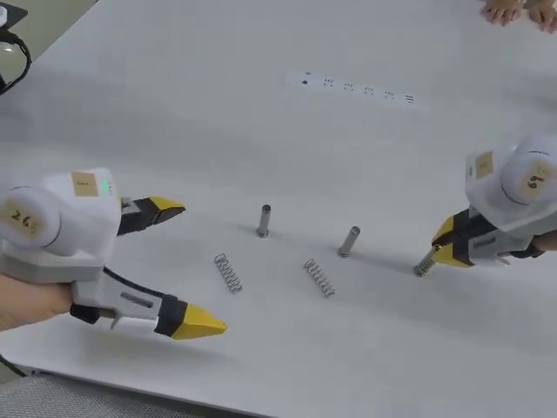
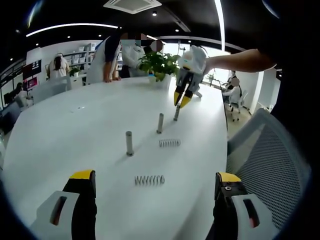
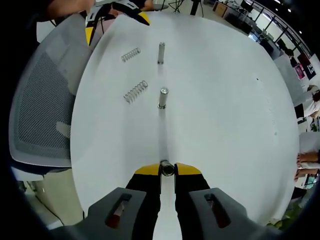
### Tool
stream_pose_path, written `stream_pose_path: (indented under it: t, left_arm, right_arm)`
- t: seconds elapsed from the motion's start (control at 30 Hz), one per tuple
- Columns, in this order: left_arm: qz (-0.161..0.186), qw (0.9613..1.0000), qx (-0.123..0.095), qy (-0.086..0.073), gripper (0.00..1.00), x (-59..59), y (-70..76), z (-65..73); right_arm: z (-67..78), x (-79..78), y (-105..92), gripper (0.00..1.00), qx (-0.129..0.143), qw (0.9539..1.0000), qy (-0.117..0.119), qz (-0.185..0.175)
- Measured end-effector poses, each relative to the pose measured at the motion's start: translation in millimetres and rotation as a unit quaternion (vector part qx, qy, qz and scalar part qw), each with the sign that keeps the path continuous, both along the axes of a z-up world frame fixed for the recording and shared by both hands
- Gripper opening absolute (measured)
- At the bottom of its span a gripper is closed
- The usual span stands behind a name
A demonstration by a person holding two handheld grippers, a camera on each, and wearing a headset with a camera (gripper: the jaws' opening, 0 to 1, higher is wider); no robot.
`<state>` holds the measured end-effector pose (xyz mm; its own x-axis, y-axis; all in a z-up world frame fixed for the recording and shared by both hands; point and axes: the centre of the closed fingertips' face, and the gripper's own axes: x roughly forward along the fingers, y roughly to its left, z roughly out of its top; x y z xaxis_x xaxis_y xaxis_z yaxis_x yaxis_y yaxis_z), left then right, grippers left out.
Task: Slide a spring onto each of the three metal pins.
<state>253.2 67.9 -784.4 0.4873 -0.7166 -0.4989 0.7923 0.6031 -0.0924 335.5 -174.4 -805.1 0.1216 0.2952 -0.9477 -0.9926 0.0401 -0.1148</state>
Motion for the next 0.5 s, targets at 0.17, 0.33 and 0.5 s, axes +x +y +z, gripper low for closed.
stream_pose_path:
  t: [0.17,0.33,0.5]
  left_arm:
    - [0.000,1.0000,0.001,0.001,0.96,0.5,0.2,-0.4]
    - [0.001,1.0000,0.001,0.002,0.96,0.8,1.3,-1.5]
    - [0.001,1.0000,0.002,0.002,0.96,1.2,2.6,-1.3]
  right_arm:
    - [-4.4,0.5,-0.7,0.07,0.000,1.0000,0.003,0.000]
    - [-8.2,-1.3,-0.9,0.07,-0.004,1.0000,0.004,0.004]
    - [-8.1,-0.3,-0.1,0.08,-0.004,0.9999,0.000,0.015]
